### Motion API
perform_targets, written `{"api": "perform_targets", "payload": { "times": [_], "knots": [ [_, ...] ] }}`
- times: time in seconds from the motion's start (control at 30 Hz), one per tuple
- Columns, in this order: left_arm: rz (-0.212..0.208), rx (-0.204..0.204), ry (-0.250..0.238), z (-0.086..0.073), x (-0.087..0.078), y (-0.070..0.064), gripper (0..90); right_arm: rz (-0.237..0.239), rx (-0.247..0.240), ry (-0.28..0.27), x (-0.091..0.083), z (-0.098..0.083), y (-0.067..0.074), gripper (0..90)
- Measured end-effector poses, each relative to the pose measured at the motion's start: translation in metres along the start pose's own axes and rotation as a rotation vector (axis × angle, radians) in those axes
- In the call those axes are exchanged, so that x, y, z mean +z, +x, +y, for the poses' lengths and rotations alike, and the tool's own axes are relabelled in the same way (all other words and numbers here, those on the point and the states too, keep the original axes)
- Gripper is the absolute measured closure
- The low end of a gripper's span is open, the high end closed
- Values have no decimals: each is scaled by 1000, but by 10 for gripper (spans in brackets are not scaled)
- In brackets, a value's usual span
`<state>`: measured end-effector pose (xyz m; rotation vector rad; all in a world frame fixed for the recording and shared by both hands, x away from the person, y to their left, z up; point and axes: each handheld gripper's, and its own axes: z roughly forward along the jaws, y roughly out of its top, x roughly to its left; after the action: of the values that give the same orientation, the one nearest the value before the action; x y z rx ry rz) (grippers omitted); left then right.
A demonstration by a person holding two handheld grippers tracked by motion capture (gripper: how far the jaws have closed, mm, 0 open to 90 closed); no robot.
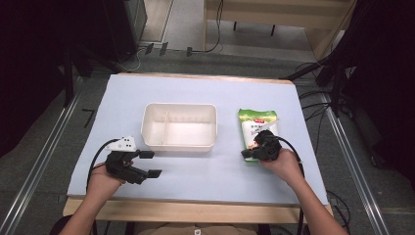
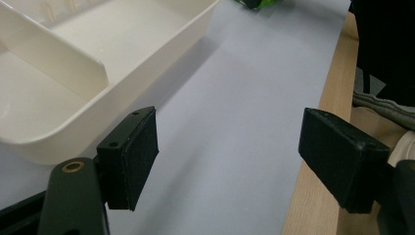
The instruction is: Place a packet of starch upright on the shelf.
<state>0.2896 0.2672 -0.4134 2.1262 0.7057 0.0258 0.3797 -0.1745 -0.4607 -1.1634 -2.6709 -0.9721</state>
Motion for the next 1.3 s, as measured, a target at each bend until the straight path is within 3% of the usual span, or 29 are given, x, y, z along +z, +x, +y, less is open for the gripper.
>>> {"api": "perform_targets", "payload": {
  "times": [0.07,0.1,0.13,0.2,0.3,0.33,0.37,0.43,0.47,0.5,0.53,0.6,0.63,0.67,0.7,0.8,0.83,0.97,1.0,1.17,1.3],
  "knots": [
    [-1,3,-2,0,1,0,233,-26,-9,-44,-7,2,1,898],
    [-3,-3,-1,0,2,-1,233,-54,3,-95,-16,6,-2,866],
    [-3,-3,-1,0,2,-1,233,-54,3,-95,-16,6,-2,866],
    [0,-2,0,1,2,0,233,-96,48,-145,-29,12,-11,854],
    [1,-1,1,1,2,0,233,-130,80,-168,-36,16,-17,827],
    [1,0,4,1,2,0,233,-163,108,-206,-44,21,-26,803],
    [1,1,5,1,2,0,233,-163,108,-206,-44,21,-26,803],
    [6,5,14,1,3,0,233,-214,122,-230,-54,28,-36,770],
    [4,3,13,1,4,0,233,-214,122,-230,-54,28,-36,770],
    [4,5,15,1,4,0,233,-255,128,-254,-59,33,-42,767],
    [2,4,15,1,4,0,233,-255,128,-254,-59,33,-42,767],
    [3,7,12,1,3,0,233,-290,174,-274,-62,38,-56,742],
    [3,7,12,1,3,0,233,-290,174,-274,-62,38,-56,742],
    [3,6,12,0,3,1,233,-319,214,-268,-62,38,-67,706],
    [3,6,12,0,3,1,233,-319,214,-268,-62,38,-67,706],
    [2,5,16,0,3,1,233,-335,281,-256,-60,35,-83,641],
    [2,6,18,1,5,0,233,-338,311,-247,-56,32,-92,582],
    [2,11,26,1,5,0,233,-374,338,-217,-50,29,-105,551],
    [0,15,27,1,5,0,233,-374,369,-209,-46,27,-112,536],
    [0,7,23,1,5,0,233,-375,391,-156,-35,26,-120,476],
    [0,14,27,1,6,0,233,-357,415,-163,-31,26,-121,491]
  ]
}}
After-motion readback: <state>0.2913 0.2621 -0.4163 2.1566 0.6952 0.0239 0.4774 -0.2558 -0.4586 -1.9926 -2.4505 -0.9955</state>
